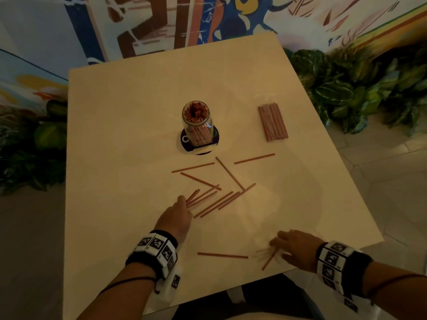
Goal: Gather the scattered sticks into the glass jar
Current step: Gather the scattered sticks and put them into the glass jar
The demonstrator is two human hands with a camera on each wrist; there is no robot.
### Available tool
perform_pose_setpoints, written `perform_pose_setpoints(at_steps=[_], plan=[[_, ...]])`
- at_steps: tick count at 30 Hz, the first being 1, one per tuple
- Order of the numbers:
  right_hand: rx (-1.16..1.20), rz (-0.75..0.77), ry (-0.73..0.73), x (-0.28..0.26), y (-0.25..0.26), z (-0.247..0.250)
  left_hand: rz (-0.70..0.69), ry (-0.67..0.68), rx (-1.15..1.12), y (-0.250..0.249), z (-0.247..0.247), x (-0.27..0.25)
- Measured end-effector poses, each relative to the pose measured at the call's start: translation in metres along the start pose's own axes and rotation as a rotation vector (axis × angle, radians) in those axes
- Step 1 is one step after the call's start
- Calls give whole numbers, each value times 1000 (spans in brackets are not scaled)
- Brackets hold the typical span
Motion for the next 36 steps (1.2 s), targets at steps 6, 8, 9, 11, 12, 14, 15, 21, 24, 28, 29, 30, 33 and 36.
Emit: perform_pose_setpoints(at_steps=[6, 8, 9, 11, 12, 14, 15, 21, 24, 28, 29, 30, 33, 36], plan=[[-201, 28, -52, 13, -21, -20, -78, -13, -13, -11, -4, -2], [-270, 74, 24, 14, -14, -15, -95, -21, 16, -19, -8, 2], [-255, 78, 21, 14, -11, -15, -97, -22, 37, -22, -10, 5], [-137, -9, -27, 12, -2, -8, -89, -21, 88, -25, -14, 10], [-90, -48, -57, 12, 1, -5, -83, -17, 110, -25, -16, 11], [34, -95, -54, 12, 11, 1, -75, -4, 157, -24, -19, 13], [88, -107, -28, 13, 18, 4, -75, 3, 183, -23, -20, 14], [233, -20, -7, 37, 69, 18, -23, 69, 202, -20, -23, 20], [136, -42, 108, 54, 87, 7, 28, 115, 120, -13, -23, 21], [-25, -25, -183, 68, 93, 12, 70, 87, -127, -3, -19, 17], [-110, -37, -58, 62, 96, 22, 77, 68, -204, -1, -17, 16], [-137, 15, -55, 62, 94, 26, 84, 45, -267, 0, -14, 15], [-33, 123, -114, 64, 81, 33, 80, 10, -355, 3, -10, 17], [46, 55, -130, 63, 63, 47, 39, 19, -343, 2, -10, 19]])
Point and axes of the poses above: each hand's wrist, its own x-axis towards the middle knuckle, its own z-axis out of the back of the hand, y = z × x, the point moved 2 cm from there along x, towards the middle knuckle, and after that the axes turned 3 degrees about -x, right-handed, at the moved point
